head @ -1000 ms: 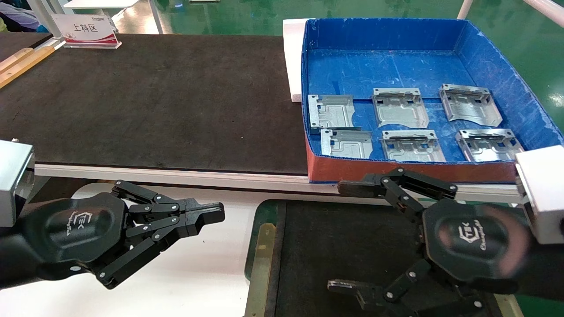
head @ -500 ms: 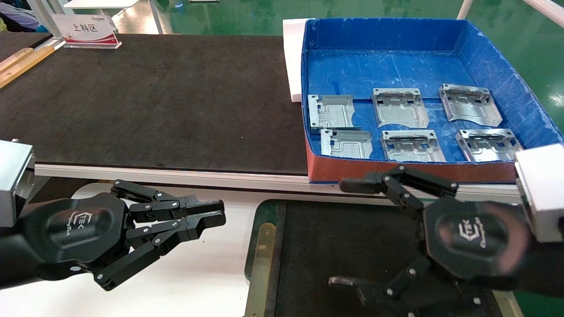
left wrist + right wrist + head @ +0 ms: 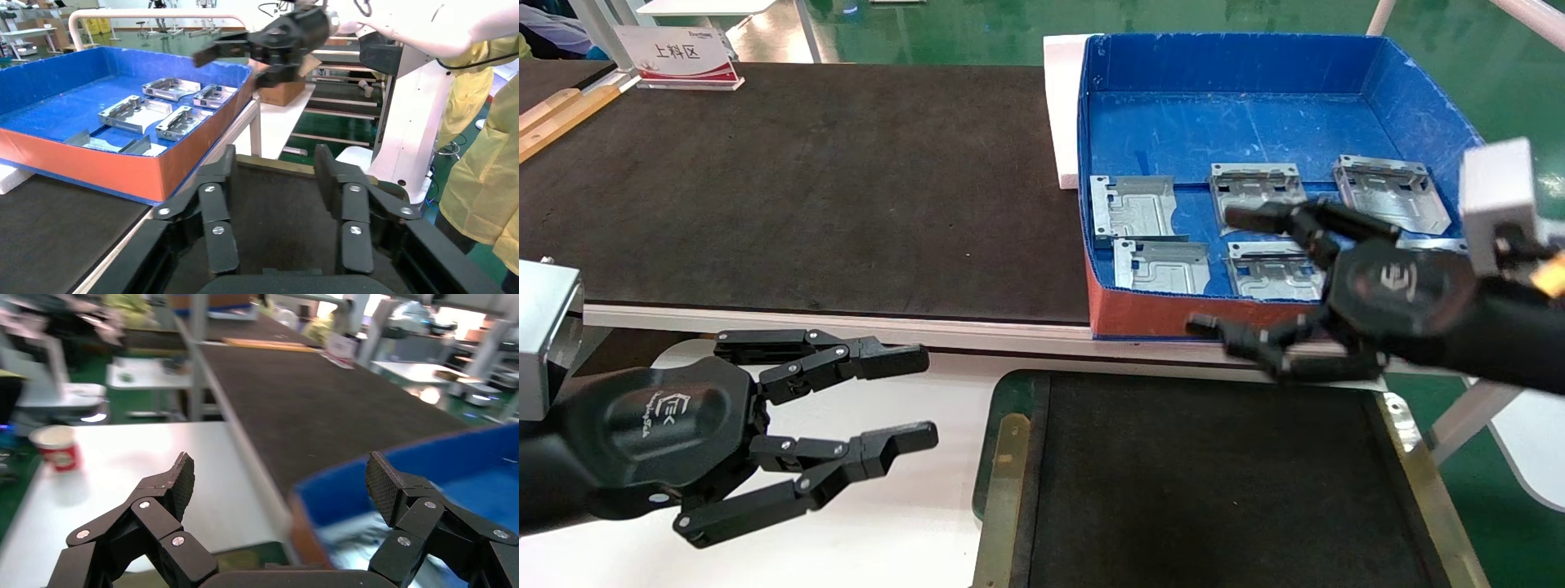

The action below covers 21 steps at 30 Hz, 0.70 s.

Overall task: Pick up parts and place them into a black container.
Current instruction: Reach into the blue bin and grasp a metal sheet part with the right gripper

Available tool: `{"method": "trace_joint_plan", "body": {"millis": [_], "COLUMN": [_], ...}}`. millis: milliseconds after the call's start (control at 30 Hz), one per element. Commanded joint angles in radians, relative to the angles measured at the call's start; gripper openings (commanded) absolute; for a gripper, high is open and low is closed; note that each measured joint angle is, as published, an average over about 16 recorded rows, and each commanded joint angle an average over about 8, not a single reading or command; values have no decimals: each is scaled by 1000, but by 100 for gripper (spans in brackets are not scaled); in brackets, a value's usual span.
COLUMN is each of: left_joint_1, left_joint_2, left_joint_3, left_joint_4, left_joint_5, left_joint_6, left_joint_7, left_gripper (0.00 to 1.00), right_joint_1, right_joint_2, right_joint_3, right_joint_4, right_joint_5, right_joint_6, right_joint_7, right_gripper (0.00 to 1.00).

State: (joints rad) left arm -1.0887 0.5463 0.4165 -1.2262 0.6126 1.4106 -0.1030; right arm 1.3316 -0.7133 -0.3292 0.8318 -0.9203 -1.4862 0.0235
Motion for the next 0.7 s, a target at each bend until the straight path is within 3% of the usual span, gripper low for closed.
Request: {"method": "trace_joint_plan", "body": {"millis": [33,367,700], "left_joint_1": [0,0,0], "left_joint_2": [0,0,0], "left_joint_3": [0,0,0], "left_joint_4": [0,0,0], "left_joint_5": [0,0,0], "left_joint_6": [0,0,0], "left_joint_7": [0,0,0], "left_gripper": [100,100,100], "right_joint_1": [40,252,369], "right_joint_2": [-17,-115,-189], "right_joint_3": [-9,-57,-61], "right_joint_4": [-73,-429,-654], "right_joint_5": [-32,-159,-192], "right_joint_6": [4,76,213], "right_joint_7": [-29,-159,-243], "right_gripper": [100,100,100]}}
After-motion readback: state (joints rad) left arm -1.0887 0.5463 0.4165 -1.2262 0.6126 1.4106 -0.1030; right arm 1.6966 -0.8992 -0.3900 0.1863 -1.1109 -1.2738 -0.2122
